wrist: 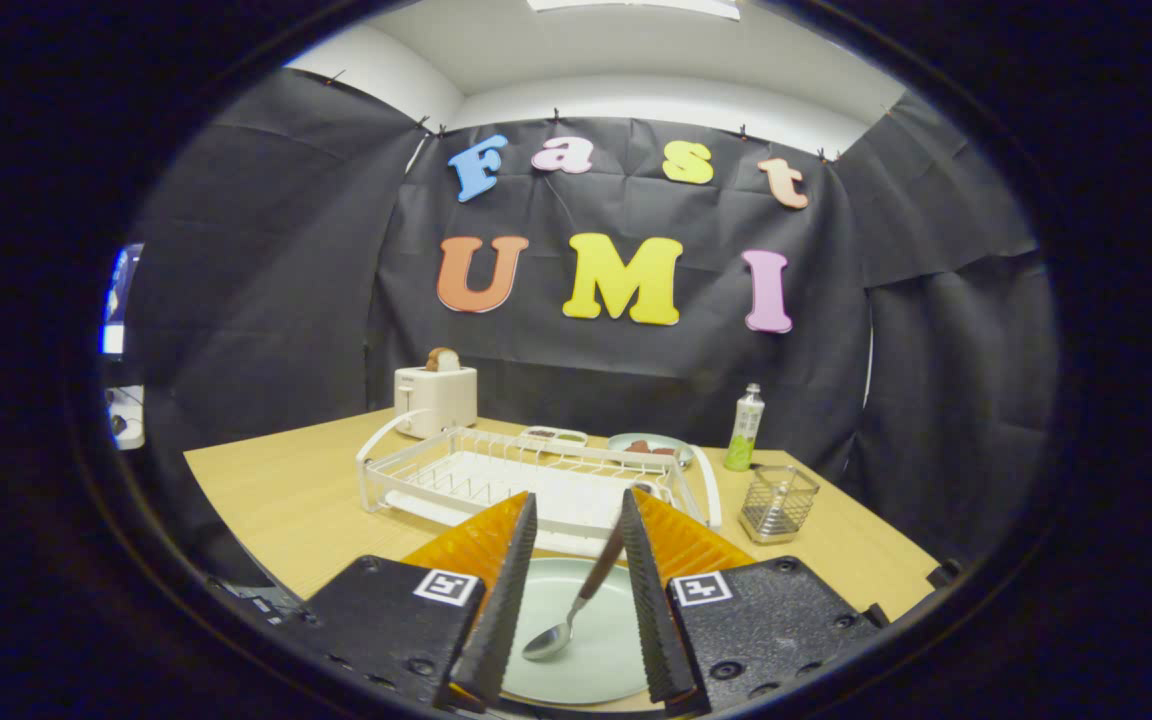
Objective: Take the plate from the dish rack, then take the spoon from the basket and place it into the plate.
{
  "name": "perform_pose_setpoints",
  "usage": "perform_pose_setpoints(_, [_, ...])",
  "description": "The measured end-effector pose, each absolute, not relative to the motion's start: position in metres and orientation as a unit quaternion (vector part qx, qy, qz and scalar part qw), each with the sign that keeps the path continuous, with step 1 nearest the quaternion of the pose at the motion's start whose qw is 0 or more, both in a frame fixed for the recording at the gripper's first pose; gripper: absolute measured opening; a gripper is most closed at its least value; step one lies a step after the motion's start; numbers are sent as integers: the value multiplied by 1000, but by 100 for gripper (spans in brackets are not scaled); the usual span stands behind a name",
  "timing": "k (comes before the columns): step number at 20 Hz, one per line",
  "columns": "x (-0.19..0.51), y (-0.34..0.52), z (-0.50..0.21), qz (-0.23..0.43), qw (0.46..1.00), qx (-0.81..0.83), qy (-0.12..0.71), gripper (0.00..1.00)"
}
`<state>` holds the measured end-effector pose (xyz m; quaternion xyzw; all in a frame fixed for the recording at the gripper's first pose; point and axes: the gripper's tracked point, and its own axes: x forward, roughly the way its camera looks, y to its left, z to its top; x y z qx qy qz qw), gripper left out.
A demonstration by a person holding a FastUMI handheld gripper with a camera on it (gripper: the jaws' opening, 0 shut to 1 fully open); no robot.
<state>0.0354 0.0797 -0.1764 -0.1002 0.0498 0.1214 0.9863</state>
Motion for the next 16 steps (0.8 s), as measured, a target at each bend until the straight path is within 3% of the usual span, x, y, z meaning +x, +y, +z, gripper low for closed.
perform_pose_setpoints(5, [32, 72, -174, 128, 985, -59, 103, 79])
perform_pose_setpoints(7, [34, 61, -166, 119, 986, -42, 111, 92])
perform_pose_setpoints(9, [37, 47, -151, 97, 990, -35, 101, 97])
perform_pose_setpoints(12, [36, 23, -124, 46, 996, -36, 69, 100])
perform_pose_setpoints(16, [12, 26, -97, 50, 997, -38, 51, 100])
